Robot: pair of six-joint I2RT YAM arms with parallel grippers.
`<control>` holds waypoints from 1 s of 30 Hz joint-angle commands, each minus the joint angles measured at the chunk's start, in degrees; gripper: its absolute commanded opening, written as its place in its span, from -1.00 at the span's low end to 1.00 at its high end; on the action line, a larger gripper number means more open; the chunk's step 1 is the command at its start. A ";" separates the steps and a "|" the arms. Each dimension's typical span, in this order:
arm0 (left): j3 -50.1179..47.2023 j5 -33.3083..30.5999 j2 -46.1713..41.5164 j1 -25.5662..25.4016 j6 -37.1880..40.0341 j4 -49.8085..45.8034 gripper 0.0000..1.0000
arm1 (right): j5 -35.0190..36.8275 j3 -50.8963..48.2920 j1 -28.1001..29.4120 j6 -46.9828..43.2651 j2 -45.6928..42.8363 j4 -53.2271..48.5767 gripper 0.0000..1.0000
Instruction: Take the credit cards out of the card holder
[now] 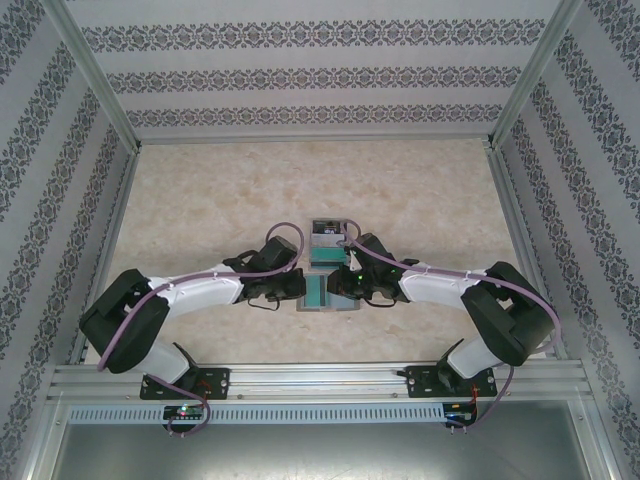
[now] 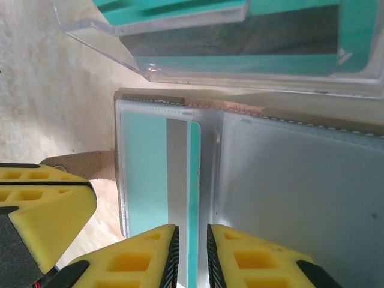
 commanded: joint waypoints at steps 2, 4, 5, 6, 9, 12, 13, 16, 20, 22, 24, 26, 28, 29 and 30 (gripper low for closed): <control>0.88 0.57 2.63 -0.52 0.31 -0.49 -0.92 | -0.68 0.20 0.51 0.85 1.51 1.08 -0.57; 0.56 0.95 3.40 -0.52 0.09 0.15 -0.92 | -0.90 0.46 0.44 0.86 2.11 1.12 -0.57; 0.45 1.07 3.80 -0.52 0.05 0.38 -0.93 | -1.00 0.64 0.55 0.79 2.29 1.22 -0.58; 0.19 1.15 4.10 -0.52 -0.27 0.65 -0.93 | -1.19 0.81 0.55 0.85 2.49 1.25 -0.58; -0.87 1.47 4.76 -0.52 -0.77 1.48 -0.93 | -1.25 1.04 0.55 0.81 2.97 1.43 -0.59; -1.26 1.63 4.90 -0.52 -1.00 1.61 -0.93 | -1.52 1.21 0.54 0.87 3.43 1.71 -0.60; -1.34 1.57 4.80 -0.56 -1.05 1.52 -0.93 | -1.57 1.14 0.49 0.95 3.50 1.91 -0.60; -1.39 1.40 4.83 -0.61 -1.02 1.27 -0.93 | -1.86 1.12 0.57 1.29 3.92 2.38 -0.61; -1.31 1.38 5.05 -0.69 -1.03 1.20 -0.93 | -2.36 1.21 0.55 1.48 4.63 2.84 -0.62; -1.23 1.33 5.06 -0.69 -1.07 1.07 -0.93 | -2.54 1.39 0.53 1.47 4.99 2.75 -0.62; -1.11 1.32 5.21 -0.71 -1.06 0.78 -0.93 | -3.01 1.71 0.53 1.64 5.24 2.74 -0.61; -1.06 1.32 5.40 -0.80 -1.10 0.77 -0.93 | -3.30 1.74 0.56 1.70 5.35 2.87 -0.60; -1.08 1.36 5.39 -0.87 -1.10 0.77 -0.93 | -3.48 1.82 0.53 1.68 5.28 3.18 -0.61; -1.13 1.31 5.41 -0.87 -1.12 0.76 -0.93 | -3.71 1.89 0.54 1.74 5.33 3.33 -0.61; -1.06 1.28 5.37 -0.87 -1.10 0.67 -0.94 | -3.97 1.91 0.52 1.74 5.41 3.54 -0.61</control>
